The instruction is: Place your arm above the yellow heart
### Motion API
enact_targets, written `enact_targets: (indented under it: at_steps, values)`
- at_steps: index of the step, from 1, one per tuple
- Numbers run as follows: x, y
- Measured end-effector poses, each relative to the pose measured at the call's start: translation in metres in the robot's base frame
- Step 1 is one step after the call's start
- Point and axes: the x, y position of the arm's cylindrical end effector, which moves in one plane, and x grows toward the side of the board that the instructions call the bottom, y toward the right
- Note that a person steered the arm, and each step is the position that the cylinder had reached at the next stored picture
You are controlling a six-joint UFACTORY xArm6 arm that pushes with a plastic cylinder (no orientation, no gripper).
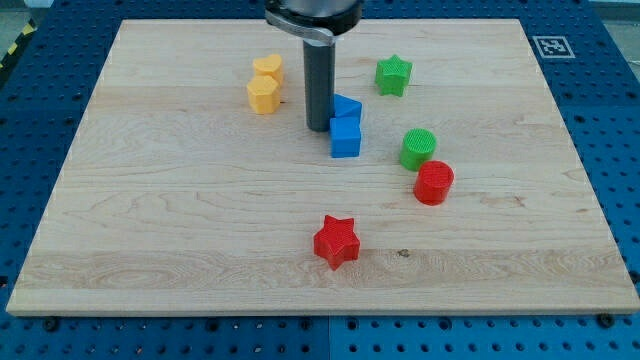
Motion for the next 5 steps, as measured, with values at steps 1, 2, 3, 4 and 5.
enact_targets:
  at_steps: [1,2,3,4,5]
  values:
    - [-0.032,0.000]
    - [-0.069,0.003]
    - [-0.091,0.013]
    - [-0.121,0.007]
    - [-0.124,-0.029]
